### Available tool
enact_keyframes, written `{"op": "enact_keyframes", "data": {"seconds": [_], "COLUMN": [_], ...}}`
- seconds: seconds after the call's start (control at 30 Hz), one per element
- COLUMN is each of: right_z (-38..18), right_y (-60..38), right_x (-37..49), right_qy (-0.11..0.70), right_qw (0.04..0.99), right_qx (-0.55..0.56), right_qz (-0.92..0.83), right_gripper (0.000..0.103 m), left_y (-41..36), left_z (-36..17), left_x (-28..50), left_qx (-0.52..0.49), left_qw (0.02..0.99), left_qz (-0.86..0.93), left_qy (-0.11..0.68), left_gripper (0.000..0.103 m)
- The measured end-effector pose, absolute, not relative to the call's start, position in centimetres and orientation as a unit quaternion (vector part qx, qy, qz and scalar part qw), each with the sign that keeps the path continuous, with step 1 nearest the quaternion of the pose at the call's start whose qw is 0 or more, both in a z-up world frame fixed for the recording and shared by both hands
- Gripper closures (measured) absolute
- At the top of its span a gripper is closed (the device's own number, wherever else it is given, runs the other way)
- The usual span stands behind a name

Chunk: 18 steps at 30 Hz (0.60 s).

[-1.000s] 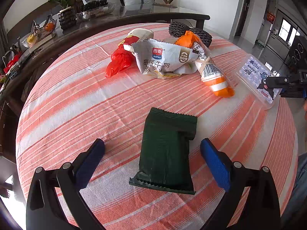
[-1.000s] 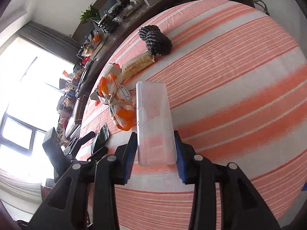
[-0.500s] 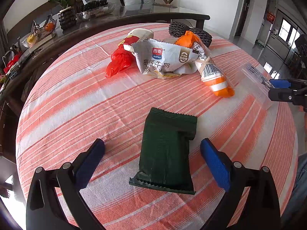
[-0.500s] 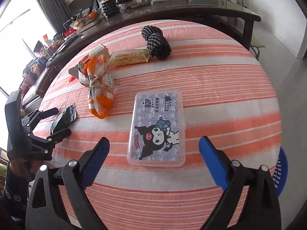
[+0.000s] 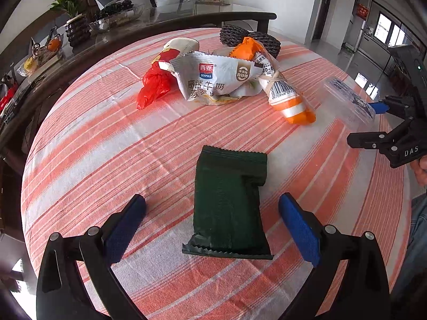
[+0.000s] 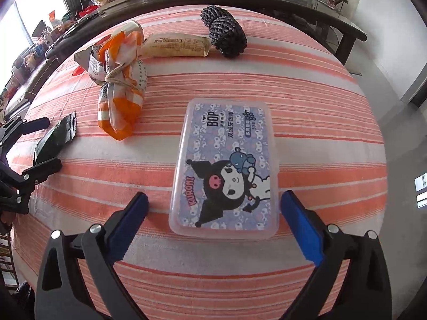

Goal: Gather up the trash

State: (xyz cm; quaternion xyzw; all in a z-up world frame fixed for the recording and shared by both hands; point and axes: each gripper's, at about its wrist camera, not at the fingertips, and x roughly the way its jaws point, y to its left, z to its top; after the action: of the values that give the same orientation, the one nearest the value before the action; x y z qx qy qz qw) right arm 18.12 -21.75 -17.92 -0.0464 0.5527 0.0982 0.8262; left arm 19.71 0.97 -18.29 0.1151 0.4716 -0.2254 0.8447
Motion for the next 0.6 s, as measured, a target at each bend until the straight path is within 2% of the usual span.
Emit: {"op": "enact_keyframes", "data": {"seconds": [0.13, 0.2, 0.23, 0.3, 0.37, 0.4, 0.43, 0.47, 0.6], "right_z": [-15.6, -14.8, -14.7, -14.9, -15.2, -15.3, -15.3, -15.3, -14.7], "right_y": [-22.0, -21.7, -21.5, -21.0, -20.7, -20.6, -20.5, -20.5, -20.7], "right_x": [18.7, 19.5, 19.9, 20.8, 21.4, 21.5, 21.8, 21.8, 20.8], "right_qy": [0.551, 0.555, 0.560, 0.578, 0.587, 0.587, 0.587, 0.589, 0.578], "right_qw": [0.826, 0.823, 0.819, 0.806, 0.800, 0.800, 0.800, 0.798, 0.805], "right_qx": [-0.045, -0.052, -0.054, -0.059, -0.069, -0.075, -0.079, -0.084, -0.082], "right_qz": [0.108, 0.108, 0.108, 0.109, 0.103, 0.100, 0.098, 0.095, 0.107], "right_gripper": [0.007, 0.007, 0.007, 0.007, 0.009, 0.017, 0.026, 0.041, 0.040], "left_y": [0.4, -0.3, -0.5, -0.4, -0.3, -0.2, 0.0, 0.2, 1.0], "left_z": [-17.5, -17.5, -17.6, -17.6, -17.4, -17.3, -17.2, -17.1, -16.8], "left_x": [19.5, 19.5, 19.6, 19.6, 19.4, 19.3, 19.2, 19.1, 18.6], "left_qx": [0.140, 0.155, 0.156, 0.142, 0.133, 0.130, 0.127, 0.123, 0.104], "left_qw": [0.831, 0.826, 0.822, 0.821, 0.823, 0.824, 0.826, 0.826, 0.835], "left_qz": [-0.239, -0.233, -0.231, -0.227, -0.220, -0.219, -0.218, -0.218, -0.218], "left_qy": [0.482, 0.490, 0.497, 0.505, 0.507, 0.506, 0.504, 0.505, 0.495], "left_gripper": [0.005, 0.013, 0.022, 0.028, 0.043, 0.049, 0.062, 0.064, 0.066]}}
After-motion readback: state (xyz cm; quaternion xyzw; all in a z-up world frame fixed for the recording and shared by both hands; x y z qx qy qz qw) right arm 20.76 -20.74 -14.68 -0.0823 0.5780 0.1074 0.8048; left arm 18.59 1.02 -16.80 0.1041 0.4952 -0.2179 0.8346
